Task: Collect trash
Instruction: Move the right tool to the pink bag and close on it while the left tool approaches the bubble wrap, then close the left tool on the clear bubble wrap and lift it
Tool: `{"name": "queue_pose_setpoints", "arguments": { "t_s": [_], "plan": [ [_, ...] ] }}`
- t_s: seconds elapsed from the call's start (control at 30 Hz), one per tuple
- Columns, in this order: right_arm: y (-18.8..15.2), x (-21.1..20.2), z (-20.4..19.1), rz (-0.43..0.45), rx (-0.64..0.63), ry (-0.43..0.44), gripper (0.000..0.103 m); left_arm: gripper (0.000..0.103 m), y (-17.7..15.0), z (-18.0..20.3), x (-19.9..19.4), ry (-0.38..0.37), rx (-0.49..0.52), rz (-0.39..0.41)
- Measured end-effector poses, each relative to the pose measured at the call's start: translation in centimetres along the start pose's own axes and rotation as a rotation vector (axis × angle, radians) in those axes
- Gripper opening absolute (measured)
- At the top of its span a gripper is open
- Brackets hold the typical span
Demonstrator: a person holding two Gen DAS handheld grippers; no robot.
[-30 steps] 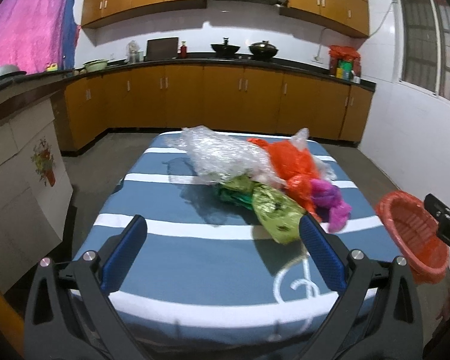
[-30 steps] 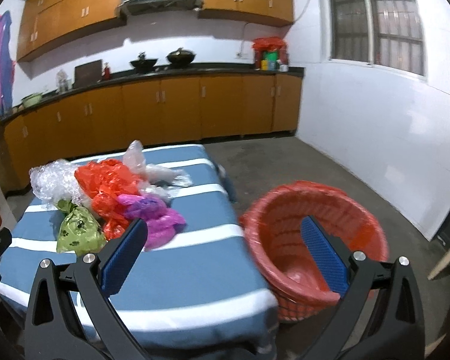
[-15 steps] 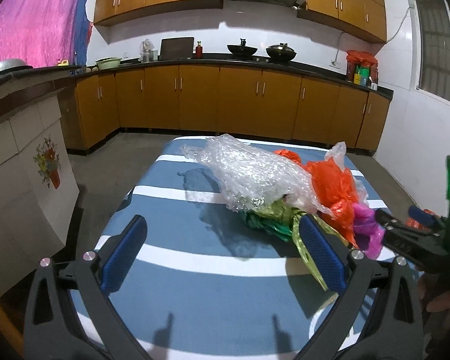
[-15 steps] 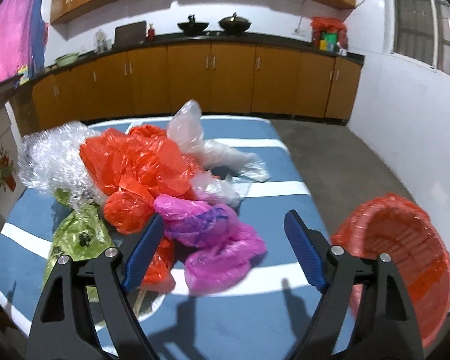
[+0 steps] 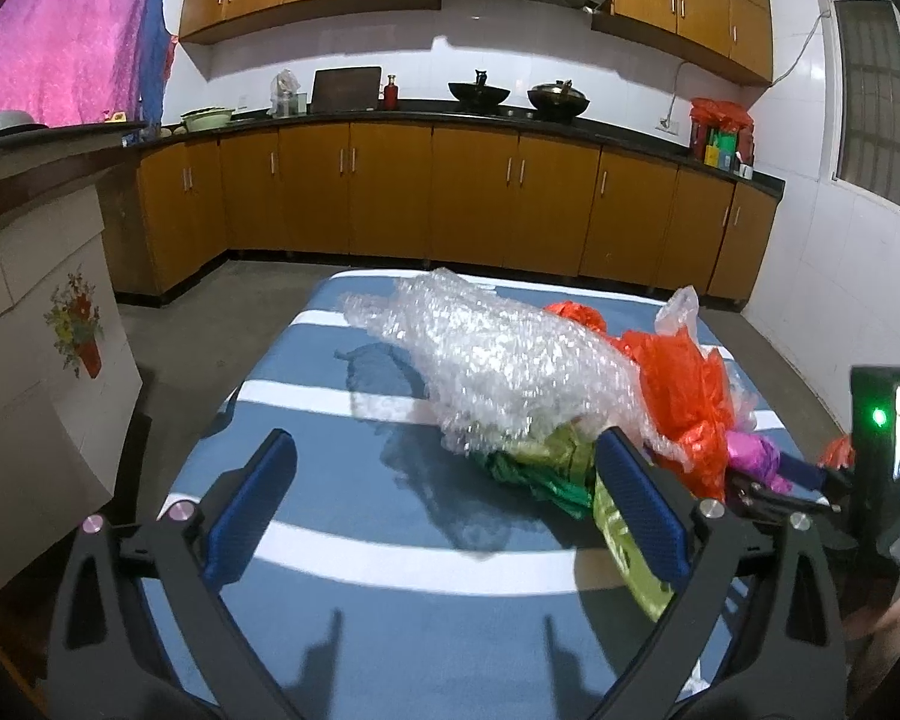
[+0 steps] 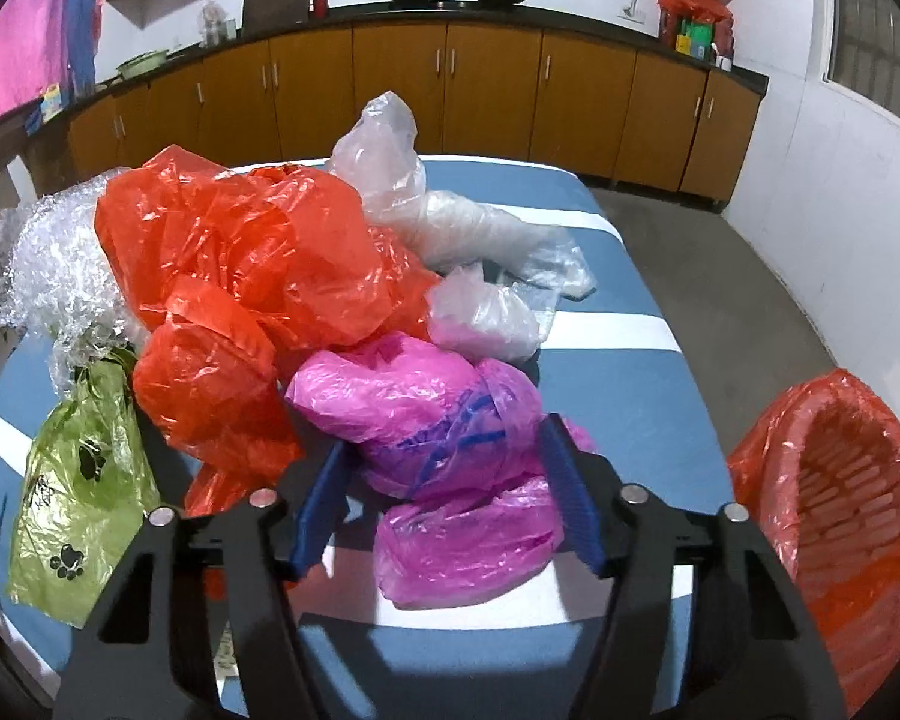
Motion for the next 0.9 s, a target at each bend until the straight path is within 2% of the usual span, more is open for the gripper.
{"name": "queue_pose_setpoints", "arguments": {
  "t_s": [0.13, 0.4, 0.63, 0.8, 0.9],
  "plan": [
    [-0.3, -0.7, 0.3, 0.012, 0.007, 0.011, 0.052, 0.088, 1.3, -0.4, 1.2, -0.002, -0.005, -0.002],
    [-0.8, -2.5, 0.7, 0.046, -0.014, -0.017, 0.051, 0.07, 3.8, -1.3, 3.9, -0.023, -0.015, -0.03],
    [-0.8, -3.1, 0.7, 0.062, -0.037, -0.037, 0.051, 0.053, 3.9, -1.5, 6.9, -0.053, -0.039, -0.117],
    [-0.8, -3.5, 1.0, 0.068, -0.034, -0.041, 0.051, 0.015, 3.2, -1.4, 8.2, -0.12, -0.075, -0.168],
    [-0.8, -3.8, 1.2, 0.072, -0.033, -0.044, 0.051, 0.004, 3.2, -1.2, 8.1, -0.152, -0.079, -0.161]
  ]
}}
Point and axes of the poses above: each gripper's, at about its wrist camera, not at the fingertips, and x roughly the way its jaws point, z to its right, y to its top, the point moved 9 cm from there along x, roughly the way its jaws point, and after that the axes turned 7 degrees about -z, right-handed, at the moved point
